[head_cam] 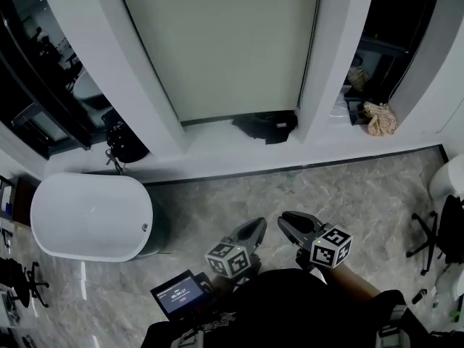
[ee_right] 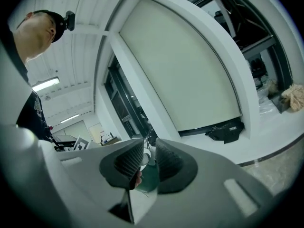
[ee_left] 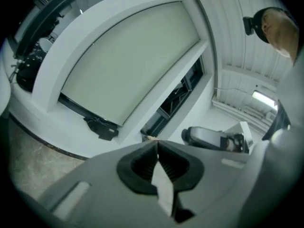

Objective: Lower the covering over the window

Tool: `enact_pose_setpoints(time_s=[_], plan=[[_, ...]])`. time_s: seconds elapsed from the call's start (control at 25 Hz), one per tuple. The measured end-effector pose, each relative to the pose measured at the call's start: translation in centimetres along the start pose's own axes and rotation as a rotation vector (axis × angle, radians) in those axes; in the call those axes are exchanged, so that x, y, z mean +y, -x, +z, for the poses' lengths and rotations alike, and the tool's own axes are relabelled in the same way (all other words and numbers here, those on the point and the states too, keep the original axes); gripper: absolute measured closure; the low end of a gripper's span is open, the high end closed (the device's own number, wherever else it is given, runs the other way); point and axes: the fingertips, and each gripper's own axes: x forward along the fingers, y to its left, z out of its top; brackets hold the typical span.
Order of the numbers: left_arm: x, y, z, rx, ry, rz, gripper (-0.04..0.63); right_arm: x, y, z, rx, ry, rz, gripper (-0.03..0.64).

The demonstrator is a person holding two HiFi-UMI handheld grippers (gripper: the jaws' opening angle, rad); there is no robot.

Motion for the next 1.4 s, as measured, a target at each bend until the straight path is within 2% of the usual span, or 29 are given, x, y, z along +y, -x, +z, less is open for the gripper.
enact_pose_setpoints(time_s=[0.2, 0.52, 0.92, 1.16, 1.4], plan=[[-4.4, -2.3, -2.0, 0.057, -0.072, -0.022, 0.592, -0.9, 3.7, -0.6, -0.013, -0.038, 0.012, 0.536], [-10.4, -3.8, -5.8, 0.076, -0.138, 0.016, 0.592, -1.3, 10.2, -1.8, -0.021, -0.040, 0.087, 0.551], [-14.9, -2.5, -9.4, 0.034, -0.162, 0.049, 0.592, 0.0, 16.5, -3.3, -0.048, -0.031, 0.134, 0.572], [-17.2, -1.9, -12.6, 0.052, -0.156, 0.044, 0.592, 0.4, 19.4, -5.2, -0.038, -0.066, 0.139, 0.575], [-18.0, -0.4, -13.8, 0.049, -0.158, 0.064, 0.592, 1.7, 20.4, -6.4, -0.035, -0.073, 0.168, 0.584]])
